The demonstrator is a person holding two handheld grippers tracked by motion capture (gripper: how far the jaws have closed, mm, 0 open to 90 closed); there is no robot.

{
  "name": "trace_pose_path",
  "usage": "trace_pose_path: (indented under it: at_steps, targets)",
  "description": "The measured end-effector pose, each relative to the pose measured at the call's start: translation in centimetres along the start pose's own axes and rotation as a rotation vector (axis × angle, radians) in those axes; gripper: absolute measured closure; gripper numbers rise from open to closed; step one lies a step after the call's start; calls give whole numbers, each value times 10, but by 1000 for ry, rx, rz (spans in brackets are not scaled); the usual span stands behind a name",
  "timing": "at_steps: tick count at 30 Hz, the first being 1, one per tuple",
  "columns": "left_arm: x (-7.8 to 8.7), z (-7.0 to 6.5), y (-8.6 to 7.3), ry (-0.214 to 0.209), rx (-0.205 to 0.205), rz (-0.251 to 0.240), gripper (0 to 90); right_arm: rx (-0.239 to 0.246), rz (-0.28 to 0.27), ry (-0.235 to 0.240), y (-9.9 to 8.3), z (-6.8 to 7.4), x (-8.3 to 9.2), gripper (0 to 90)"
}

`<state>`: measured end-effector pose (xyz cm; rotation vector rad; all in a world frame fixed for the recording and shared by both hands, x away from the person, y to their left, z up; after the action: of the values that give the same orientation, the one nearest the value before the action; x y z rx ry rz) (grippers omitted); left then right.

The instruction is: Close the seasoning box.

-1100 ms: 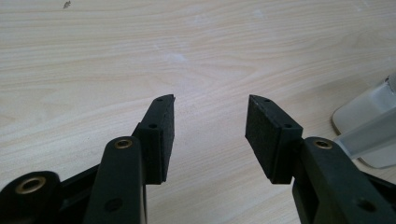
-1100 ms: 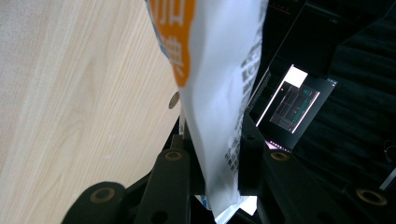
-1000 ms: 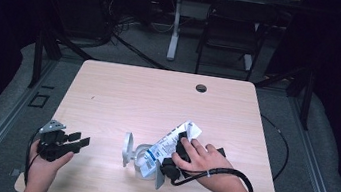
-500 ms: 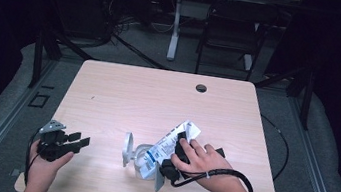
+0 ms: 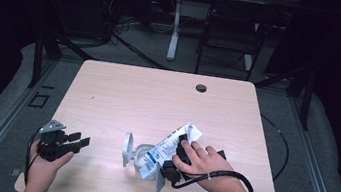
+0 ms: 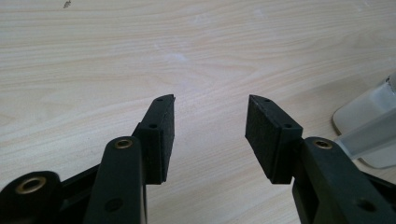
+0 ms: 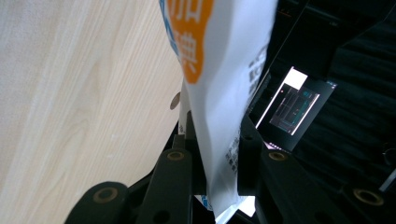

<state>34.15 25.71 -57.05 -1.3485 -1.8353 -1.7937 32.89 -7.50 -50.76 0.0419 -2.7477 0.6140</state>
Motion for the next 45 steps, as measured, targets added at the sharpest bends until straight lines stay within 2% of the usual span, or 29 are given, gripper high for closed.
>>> trace_pose_path:
  at_steps: [2, 5, 11, 17, 24, 29, 36, 41, 45]
  targets:
    - [0, 0, 0, 0, 0, -1, 528, 12, 19, -6, -2, -1, 1, 799]
    - [0, 0, 0, 0, 0, 0, 528, -13, 9, 6, -1, -2, 1, 803]
    - [0, 0, 0, -1, 1, 0, 528, -16, 11, 7, -1, 1, 0, 806]
    - [-1, -1, -1, -2, 1, 9, 528, -32, 14, 28, -2, 2, 1, 808]
    - [-1, 1, -2, -6, 2, 20, 528, -81, -3, 75, -3, 6, 0, 819]
    - [-2, 2, -3, -3, 2, 17, 528, -95, -2, 84, -3, 7, 1, 829]
    - [-5, 3, -4, 0, 9, 22, 527, -138, -11, 114, -5, 9, 4, 833]
    - [-4, 3, -4, -4, 9, 21, 525, -249, -40, 158, -8, 15, 4, 837]
    - [-5, 3, -4, 0, 10, 19, 525, -294, -44, 181, -9, 19, 3, 839]
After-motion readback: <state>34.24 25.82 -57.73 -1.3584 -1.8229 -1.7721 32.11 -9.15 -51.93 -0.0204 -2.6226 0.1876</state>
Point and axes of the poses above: each handheld gripper's, and its own axes: x roughly backward along the jaws, y roughly out of its top, z roughly to its left, the point moved 7 cm from there along -x, roughly forward along the jaws, and after that the axes turned 8 degrees about z, right-handed, at the moved point
